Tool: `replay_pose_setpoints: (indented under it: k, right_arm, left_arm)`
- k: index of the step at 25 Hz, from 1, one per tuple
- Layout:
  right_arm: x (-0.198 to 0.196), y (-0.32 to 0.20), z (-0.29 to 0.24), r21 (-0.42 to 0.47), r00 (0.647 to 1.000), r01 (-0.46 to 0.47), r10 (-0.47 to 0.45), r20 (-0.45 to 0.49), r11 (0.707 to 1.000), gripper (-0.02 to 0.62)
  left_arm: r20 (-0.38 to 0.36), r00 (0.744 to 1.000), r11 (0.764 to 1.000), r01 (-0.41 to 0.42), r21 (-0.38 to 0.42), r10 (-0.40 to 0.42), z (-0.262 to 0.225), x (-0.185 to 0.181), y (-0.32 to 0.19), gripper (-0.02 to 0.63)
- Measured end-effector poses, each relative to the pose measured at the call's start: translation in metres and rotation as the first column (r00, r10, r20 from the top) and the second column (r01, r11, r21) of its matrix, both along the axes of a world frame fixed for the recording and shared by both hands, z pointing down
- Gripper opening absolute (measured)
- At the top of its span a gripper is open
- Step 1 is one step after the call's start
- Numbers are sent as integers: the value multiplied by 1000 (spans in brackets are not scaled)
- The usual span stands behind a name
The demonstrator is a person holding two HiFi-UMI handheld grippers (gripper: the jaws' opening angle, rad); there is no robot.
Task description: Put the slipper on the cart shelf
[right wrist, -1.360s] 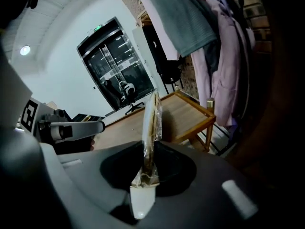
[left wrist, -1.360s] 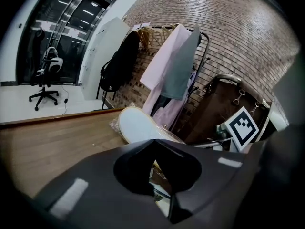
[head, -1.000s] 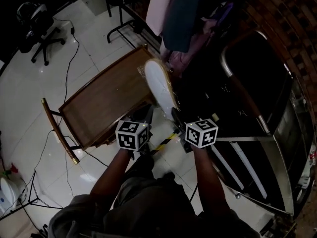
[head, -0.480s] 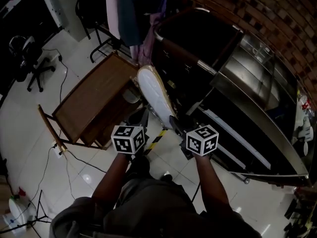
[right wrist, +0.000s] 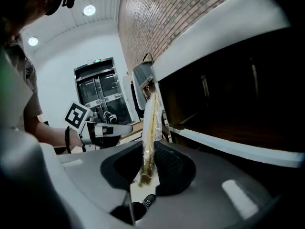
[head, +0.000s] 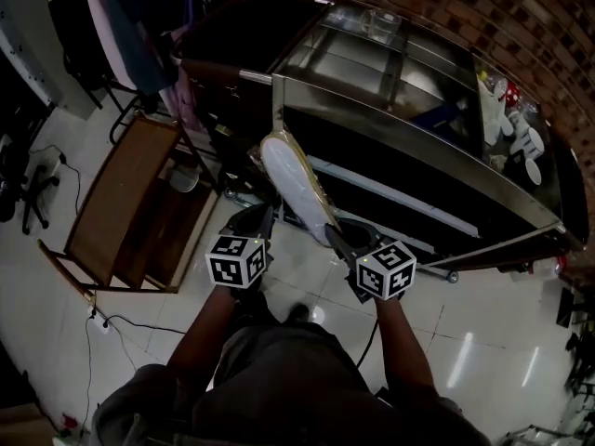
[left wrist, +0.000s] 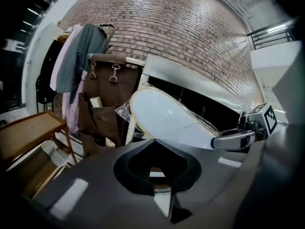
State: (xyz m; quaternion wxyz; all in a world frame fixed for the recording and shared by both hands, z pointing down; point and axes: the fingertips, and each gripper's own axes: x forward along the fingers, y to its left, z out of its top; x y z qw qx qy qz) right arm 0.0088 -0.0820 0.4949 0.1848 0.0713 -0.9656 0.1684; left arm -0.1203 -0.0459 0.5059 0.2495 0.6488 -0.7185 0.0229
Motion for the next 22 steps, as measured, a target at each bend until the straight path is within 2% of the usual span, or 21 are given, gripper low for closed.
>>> replay_pose_setpoints:
  k: [5, 8, 11, 15, 22]
  right_arm:
    - [78, -22, 11, -14, 987, -160, 160, -21, 987, 58]
    - [122, -43, 16, -31, 951, -309, 308, -32, 951, 58]
    - [160, -71, 14, -29, 896, -443, 442, -38, 896, 58]
    - [195, -112, 10, -7, 818, -574, 573, -47, 819, 58]
    - [243, -184, 14, -14, 615, -788, 784, -83, 616, 58]
  left_arm:
    - [-11, 989, 989, -146, -15, 145, 9, 67, -36, 8]
    - [-10, 967, 967, -253, -22, 253, 11, 104, -58, 8]
    - [-6, 936, 936, -351, -16, 351, 9, 136, -84, 8]
    - [-7, 886, 886, -464, -4, 464, 8, 170, -123, 8]
    - [-22, 764, 765, -644, 11, 644, 10, 220, -183, 8]
